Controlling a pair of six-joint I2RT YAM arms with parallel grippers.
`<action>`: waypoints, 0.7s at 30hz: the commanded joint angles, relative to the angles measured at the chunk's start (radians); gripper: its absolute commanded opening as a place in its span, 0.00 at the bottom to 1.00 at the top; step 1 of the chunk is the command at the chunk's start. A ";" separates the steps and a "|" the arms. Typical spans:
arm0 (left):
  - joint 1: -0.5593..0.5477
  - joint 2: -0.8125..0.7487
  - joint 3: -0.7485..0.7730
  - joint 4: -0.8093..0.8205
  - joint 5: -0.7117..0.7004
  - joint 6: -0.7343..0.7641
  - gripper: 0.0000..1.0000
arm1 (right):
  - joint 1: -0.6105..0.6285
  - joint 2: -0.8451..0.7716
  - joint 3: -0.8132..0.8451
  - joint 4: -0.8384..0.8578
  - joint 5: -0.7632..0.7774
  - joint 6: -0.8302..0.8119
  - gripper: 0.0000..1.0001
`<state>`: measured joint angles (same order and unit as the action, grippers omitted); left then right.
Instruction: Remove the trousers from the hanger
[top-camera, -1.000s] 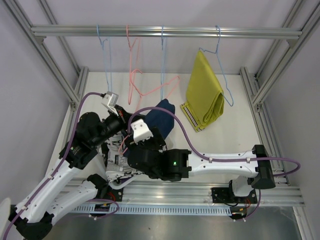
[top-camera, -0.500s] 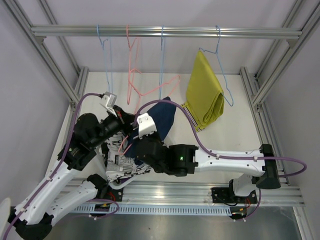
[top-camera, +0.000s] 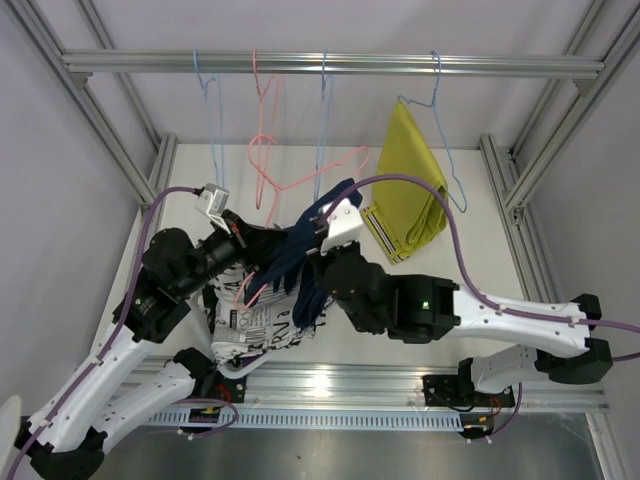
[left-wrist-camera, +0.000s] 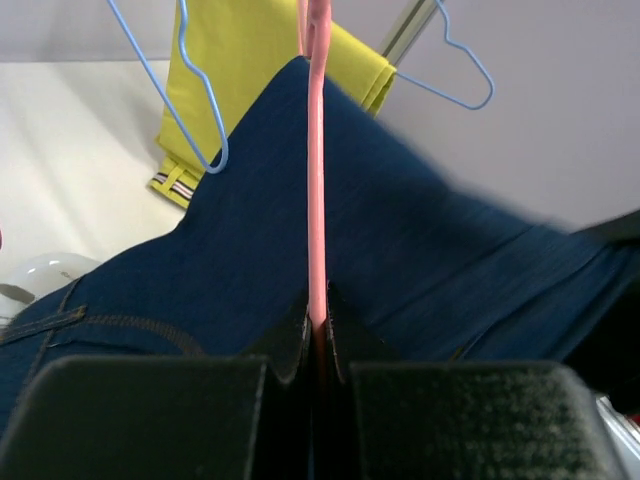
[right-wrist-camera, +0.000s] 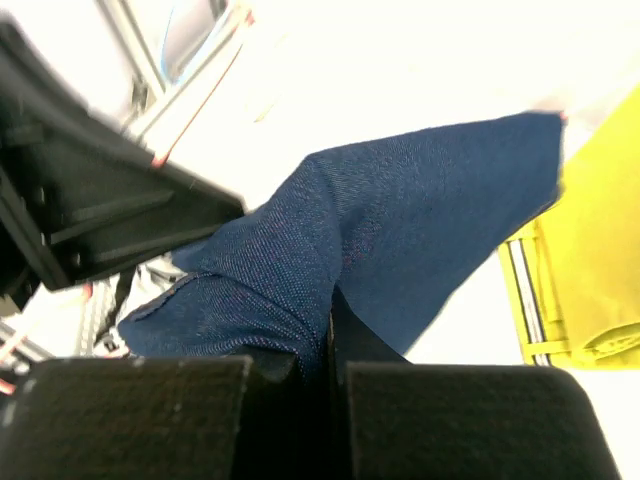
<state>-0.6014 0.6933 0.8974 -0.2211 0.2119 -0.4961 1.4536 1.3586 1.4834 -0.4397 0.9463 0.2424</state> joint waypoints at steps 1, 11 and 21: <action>0.017 -0.006 0.008 0.011 -0.012 0.021 0.00 | -0.015 -0.093 0.023 0.067 0.054 -0.012 0.00; 0.017 -0.009 0.008 0.009 -0.012 0.024 0.00 | -0.033 -0.157 0.029 0.038 0.094 -0.048 0.00; 0.006 0.023 0.049 -0.032 0.017 0.087 0.01 | -0.036 -0.260 0.109 0.016 0.172 -0.195 0.00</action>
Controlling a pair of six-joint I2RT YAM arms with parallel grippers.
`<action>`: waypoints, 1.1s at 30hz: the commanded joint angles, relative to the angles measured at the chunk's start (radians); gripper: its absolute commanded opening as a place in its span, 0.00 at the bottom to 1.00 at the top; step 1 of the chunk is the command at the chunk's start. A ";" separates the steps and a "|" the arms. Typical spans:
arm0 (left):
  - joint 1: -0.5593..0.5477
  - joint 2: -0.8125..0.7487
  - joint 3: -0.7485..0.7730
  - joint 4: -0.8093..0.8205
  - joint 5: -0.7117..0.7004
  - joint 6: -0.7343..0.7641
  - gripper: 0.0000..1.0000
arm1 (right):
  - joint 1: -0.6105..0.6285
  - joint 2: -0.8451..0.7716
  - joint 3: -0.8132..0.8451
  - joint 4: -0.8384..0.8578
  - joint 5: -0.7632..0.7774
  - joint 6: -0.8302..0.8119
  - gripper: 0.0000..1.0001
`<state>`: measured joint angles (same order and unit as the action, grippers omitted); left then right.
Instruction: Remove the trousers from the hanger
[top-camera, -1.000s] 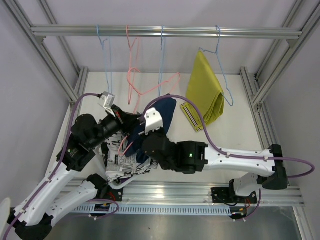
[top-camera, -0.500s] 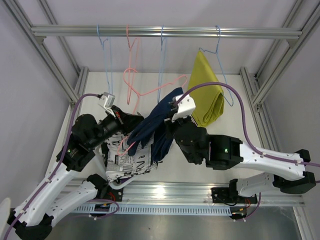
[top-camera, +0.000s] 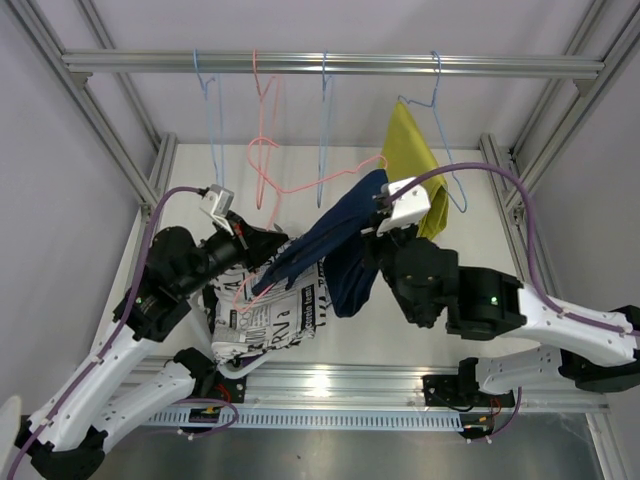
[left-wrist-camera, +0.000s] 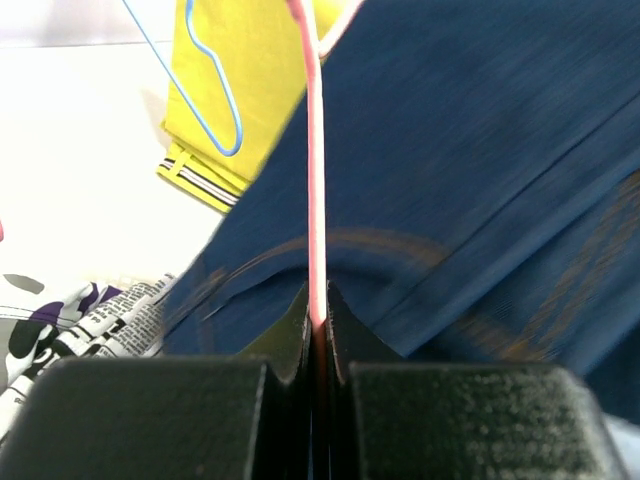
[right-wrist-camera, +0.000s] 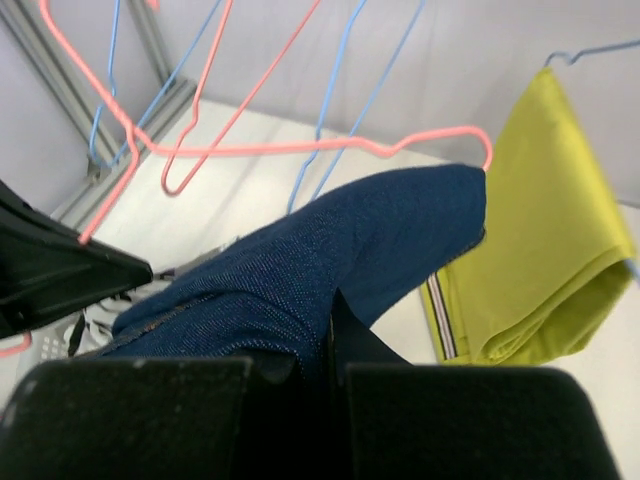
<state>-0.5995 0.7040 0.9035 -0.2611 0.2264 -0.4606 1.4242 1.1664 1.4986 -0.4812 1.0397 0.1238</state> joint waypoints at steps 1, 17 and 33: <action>0.000 0.017 0.037 0.010 -0.005 0.051 0.00 | -0.008 -0.073 0.101 0.058 0.079 -0.087 0.00; -0.264 0.221 0.086 -0.115 -0.272 0.148 0.00 | -0.025 -0.140 0.213 0.127 0.056 -0.251 0.00; -0.301 0.195 0.127 -0.119 -0.266 0.241 0.00 | -0.025 -0.194 0.285 0.007 0.080 -0.248 0.00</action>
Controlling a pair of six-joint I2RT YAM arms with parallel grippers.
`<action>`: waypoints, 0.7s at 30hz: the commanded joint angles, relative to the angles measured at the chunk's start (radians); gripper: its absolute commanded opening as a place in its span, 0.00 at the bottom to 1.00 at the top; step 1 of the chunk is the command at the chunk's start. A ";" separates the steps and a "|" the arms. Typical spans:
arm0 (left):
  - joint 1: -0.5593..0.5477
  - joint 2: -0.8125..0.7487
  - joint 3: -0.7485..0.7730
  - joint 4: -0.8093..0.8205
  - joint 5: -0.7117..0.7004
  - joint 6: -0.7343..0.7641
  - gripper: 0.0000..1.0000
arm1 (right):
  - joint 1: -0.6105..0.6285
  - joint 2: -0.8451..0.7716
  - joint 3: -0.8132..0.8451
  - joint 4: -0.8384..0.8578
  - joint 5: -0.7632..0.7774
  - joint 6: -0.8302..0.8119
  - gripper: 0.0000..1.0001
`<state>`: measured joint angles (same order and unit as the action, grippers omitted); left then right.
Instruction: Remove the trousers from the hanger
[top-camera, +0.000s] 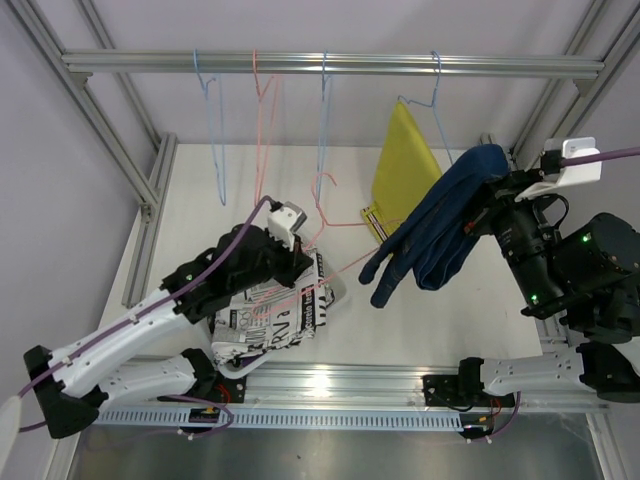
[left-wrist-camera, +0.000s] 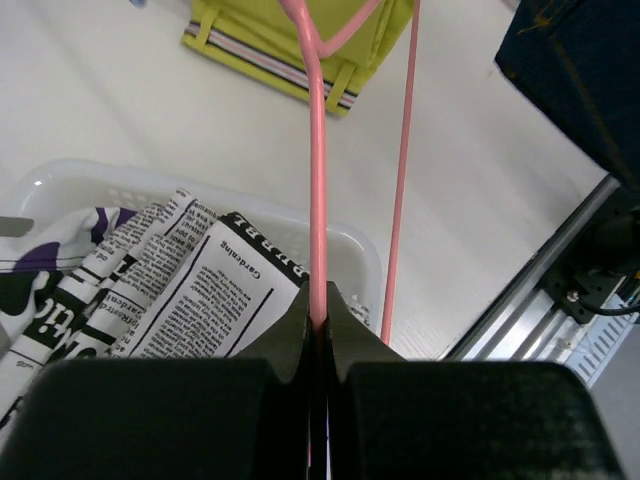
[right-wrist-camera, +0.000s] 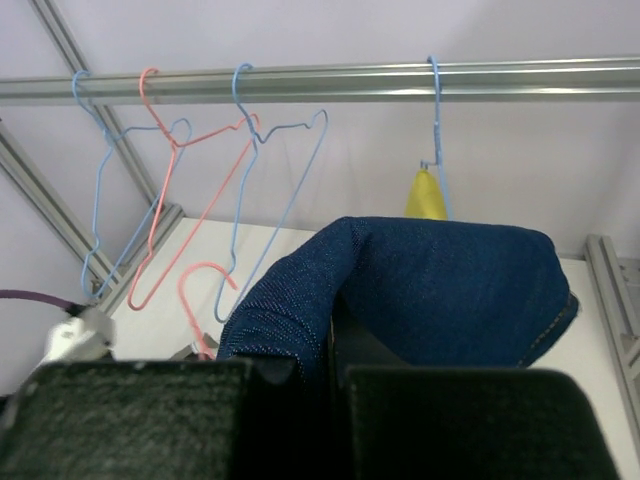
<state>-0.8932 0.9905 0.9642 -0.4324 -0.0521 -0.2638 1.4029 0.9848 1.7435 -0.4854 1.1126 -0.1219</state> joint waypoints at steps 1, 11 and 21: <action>-0.007 -0.113 0.074 0.060 0.038 0.058 0.00 | -0.004 -0.017 0.037 -0.004 0.007 0.005 0.00; -0.007 -0.438 0.041 0.182 0.120 0.138 0.00 | -0.004 -0.011 -0.074 -0.053 -0.017 0.105 0.00; -0.007 -0.589 0.034 0.257 -0.299 0.205 0.00 | -0.062 0.143 -0.131 -0.051 -0.189 0.221 0.00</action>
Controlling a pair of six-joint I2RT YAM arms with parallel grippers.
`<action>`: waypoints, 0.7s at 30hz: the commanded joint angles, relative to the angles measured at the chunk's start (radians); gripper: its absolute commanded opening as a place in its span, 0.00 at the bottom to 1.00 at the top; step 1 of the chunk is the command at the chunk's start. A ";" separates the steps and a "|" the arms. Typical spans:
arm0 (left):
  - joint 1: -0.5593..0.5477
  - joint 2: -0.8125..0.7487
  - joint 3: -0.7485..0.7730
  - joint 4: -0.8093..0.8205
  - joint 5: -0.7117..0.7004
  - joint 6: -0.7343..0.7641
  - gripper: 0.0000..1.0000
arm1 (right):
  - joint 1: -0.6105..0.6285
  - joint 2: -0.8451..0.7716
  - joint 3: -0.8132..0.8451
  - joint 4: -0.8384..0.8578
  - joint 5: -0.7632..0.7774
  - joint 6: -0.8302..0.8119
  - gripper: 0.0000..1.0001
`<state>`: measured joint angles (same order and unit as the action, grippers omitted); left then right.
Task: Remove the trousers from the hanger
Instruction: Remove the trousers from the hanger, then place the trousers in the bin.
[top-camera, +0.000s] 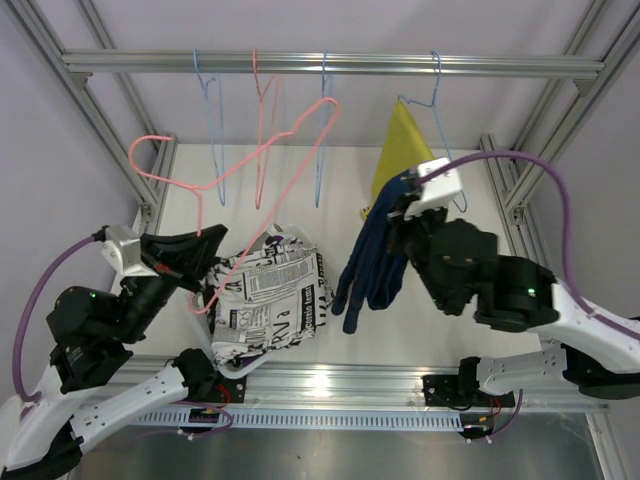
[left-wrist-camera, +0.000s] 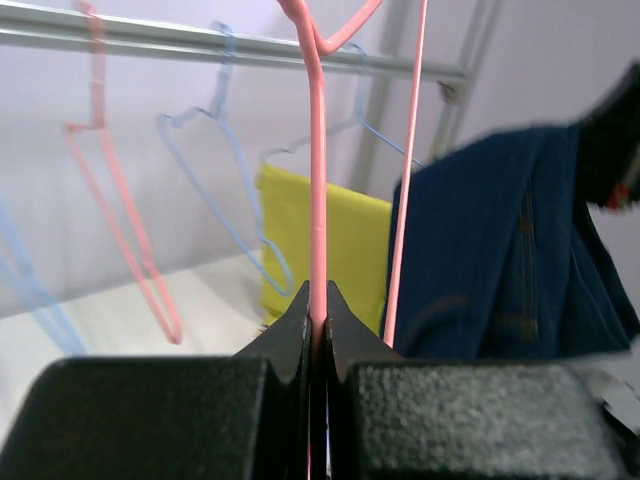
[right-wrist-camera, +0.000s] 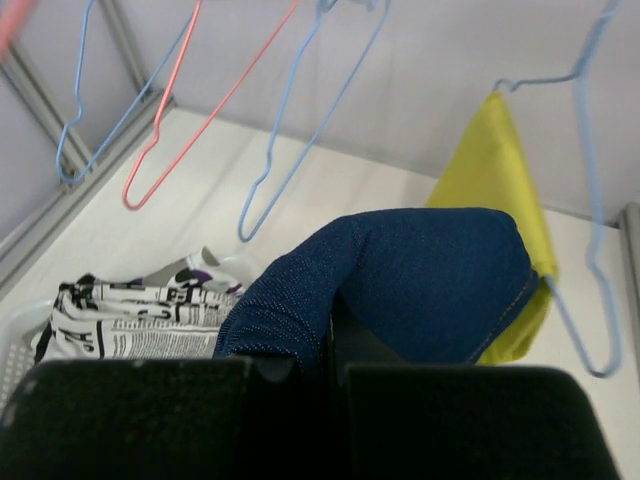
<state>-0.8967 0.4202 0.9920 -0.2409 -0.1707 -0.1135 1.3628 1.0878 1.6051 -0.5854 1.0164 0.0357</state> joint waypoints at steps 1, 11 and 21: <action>-0.004 -0.024 0.007 0.072 -0.202 0.060 0.00 | -0.025 0.056 0.010 0.052 -0.105 0.069 0.00; -0.004 -0.106 -0.084 0.095 -0.314 0.112 0.00 | -0.039 0.247 0.013 0.108 -0.258 0.135 0.00; -0.001 -0.156 -0.125 0.126 -0.375 0.144 0.00 | -0.027 0.423 0.071 0.144 -0.390 0.182 0.00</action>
<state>-0.8967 0.2813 0.8757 -0.1799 -0.4995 0.0021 1.3266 1.4837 1.6077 -0.5106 0.6884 0.1841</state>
